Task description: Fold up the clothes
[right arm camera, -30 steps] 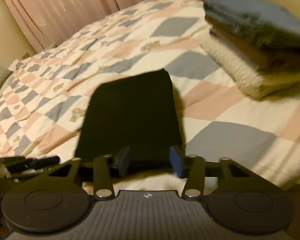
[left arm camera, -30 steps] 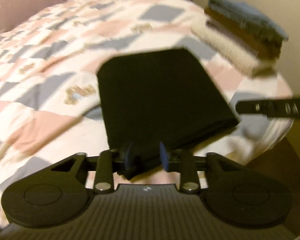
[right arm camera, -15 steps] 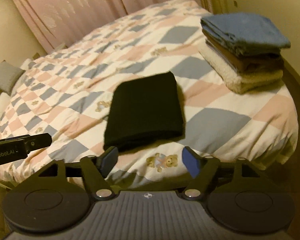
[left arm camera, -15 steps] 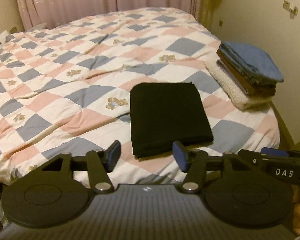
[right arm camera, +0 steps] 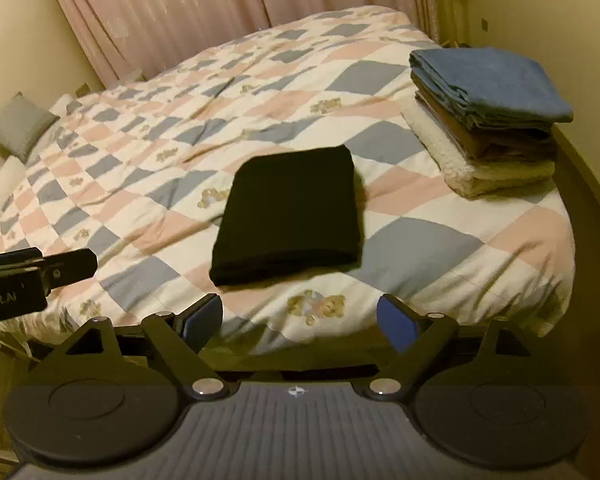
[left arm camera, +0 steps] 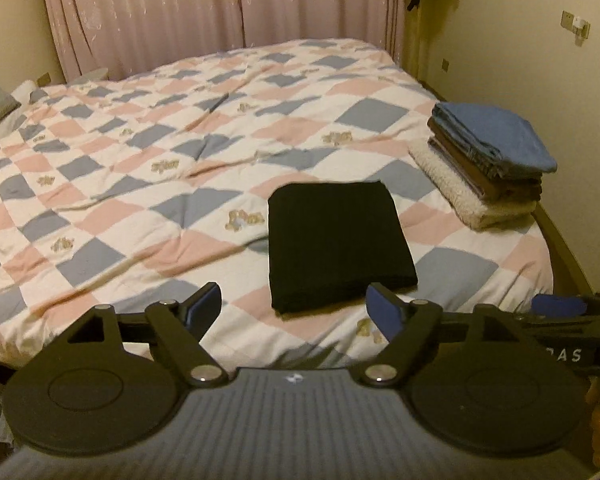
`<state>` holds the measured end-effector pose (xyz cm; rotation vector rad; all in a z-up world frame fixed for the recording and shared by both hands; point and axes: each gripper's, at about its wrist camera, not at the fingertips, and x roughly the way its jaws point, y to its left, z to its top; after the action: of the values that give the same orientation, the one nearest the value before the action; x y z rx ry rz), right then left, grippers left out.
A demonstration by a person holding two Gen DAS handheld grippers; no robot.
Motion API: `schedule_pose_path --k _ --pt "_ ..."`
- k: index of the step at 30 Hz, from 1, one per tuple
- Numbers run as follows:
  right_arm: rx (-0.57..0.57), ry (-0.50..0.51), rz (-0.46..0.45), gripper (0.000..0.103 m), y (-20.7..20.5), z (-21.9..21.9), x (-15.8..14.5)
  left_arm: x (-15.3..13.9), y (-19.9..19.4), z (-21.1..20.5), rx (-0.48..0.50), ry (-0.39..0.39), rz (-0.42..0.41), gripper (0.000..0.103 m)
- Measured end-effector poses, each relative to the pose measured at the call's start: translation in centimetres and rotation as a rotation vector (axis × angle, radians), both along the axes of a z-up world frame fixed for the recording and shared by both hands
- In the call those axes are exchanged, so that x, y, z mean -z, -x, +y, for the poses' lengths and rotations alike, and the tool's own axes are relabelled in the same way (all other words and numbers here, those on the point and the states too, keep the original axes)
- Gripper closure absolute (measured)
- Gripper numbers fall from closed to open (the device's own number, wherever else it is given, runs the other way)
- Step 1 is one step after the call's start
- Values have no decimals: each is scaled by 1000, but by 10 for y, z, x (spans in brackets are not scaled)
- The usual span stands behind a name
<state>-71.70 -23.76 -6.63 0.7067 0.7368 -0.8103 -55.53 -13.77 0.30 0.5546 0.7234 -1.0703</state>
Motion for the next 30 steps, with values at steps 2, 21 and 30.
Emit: schedule_pose_path --k 2,21,30 --pt "-3 3 12 14 3 0 0 4 2 1 -1 -12 1 26" --pt "-65 37 84 6 -6 3 -10 6 2 0 -5 -32 -8 20" --pt "-77 47 112 2 -15 6 -20 10 -8 5 -20 -63 7 19"
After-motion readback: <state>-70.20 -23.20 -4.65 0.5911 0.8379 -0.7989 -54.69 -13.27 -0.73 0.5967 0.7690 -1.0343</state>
